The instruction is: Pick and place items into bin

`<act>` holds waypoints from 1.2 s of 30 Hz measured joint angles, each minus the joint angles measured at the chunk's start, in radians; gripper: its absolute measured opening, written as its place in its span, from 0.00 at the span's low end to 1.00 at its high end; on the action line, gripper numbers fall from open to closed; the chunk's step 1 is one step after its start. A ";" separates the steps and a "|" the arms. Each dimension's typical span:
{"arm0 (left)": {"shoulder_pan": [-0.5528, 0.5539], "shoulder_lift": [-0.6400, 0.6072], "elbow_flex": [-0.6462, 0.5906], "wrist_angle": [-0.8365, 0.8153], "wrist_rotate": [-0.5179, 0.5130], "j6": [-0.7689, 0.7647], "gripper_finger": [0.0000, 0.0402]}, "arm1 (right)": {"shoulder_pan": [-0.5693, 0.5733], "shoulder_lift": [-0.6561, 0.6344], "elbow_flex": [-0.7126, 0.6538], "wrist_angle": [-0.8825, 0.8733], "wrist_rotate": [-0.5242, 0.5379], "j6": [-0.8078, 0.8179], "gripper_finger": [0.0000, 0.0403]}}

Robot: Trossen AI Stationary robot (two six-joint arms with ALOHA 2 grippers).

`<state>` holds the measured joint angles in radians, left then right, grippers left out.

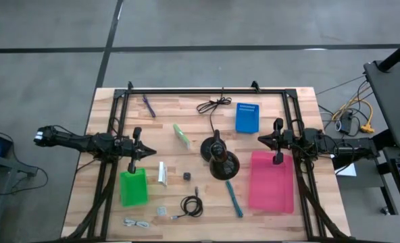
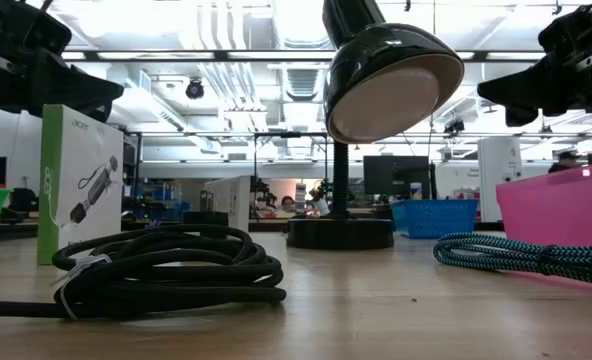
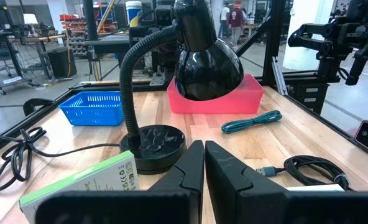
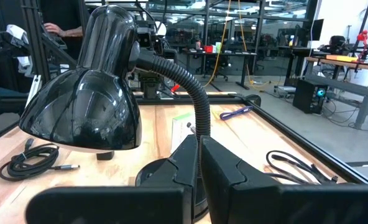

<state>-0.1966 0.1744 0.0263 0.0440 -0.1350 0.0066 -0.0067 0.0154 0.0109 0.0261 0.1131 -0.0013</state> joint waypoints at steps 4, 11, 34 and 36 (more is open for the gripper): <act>0.000 0.000 0.000 0.000 0.000 0.000 0.00 | 0.000 0.000 0.000 0.000 0.000 -0.001 0.02; 0.000 0.000 0.000 0.000 0.000 0.000 0.00 | 0.000 0.000 0.000 0.000 0.000 -0.001 0.02; 0.000 0.000 0.000 0.058 0.000 0.003 0.00 | 0.000 0.000 0.000 0.001 0.000 -0.002 0.02; 0.000 0.000 0.000 0.070 0.000 0.003 0.00 | 0.000 0.000 0.000 0.011 0.000 -0.002 0.02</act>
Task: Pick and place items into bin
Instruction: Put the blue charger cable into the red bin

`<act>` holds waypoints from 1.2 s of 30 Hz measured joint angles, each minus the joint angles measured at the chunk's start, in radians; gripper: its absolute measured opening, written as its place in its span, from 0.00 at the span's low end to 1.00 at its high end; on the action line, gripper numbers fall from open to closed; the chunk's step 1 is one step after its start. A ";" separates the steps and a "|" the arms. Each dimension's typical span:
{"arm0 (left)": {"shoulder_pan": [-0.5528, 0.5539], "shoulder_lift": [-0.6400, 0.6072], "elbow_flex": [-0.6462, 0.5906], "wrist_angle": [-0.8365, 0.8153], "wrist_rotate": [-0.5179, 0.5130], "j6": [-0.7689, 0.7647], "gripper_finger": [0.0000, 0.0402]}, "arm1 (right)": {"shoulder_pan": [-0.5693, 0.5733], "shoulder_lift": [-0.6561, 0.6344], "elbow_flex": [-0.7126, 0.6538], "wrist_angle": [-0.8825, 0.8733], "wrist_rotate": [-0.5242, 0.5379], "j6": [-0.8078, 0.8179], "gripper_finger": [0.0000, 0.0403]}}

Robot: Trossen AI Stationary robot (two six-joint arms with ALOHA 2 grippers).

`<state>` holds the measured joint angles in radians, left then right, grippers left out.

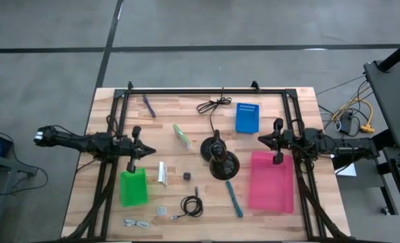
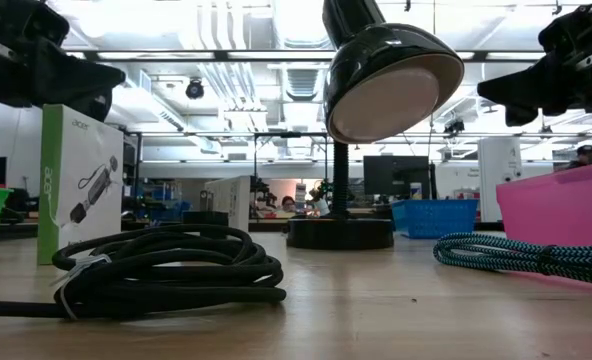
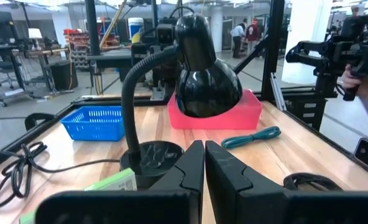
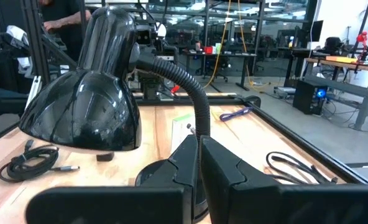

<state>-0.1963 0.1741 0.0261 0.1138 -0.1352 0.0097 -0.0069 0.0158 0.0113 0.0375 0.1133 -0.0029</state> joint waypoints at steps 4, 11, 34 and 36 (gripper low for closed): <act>0.000 0.000 0.000 0.051 0.000 -0.001 0.00 | 0.000 0.000 0.000 0.061 -0.002 0.007 0.02; 0.000 0.000 0.000 0.218 0.000 -0.002 0.00 | 0.000 0.000 0.000 0.227 -0.005 0.026 0.02; 0.000 0.000 -0.015 0.304 0.000 -0.004 0.00 | 0.000 0.052 0.000 0.273 -0.008 -0.004 0.02; 0.000 0.000 -0.017 0.298 0.000 -0.003 0.00 | 0.000 0.066 0.000 0.273 -0.008 -0.030 0.02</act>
<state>-0.1963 0.1743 0.0090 0.4123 -0.1356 0.0063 -0.0068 0.0817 0.0113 0.3104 0.1051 -0.0327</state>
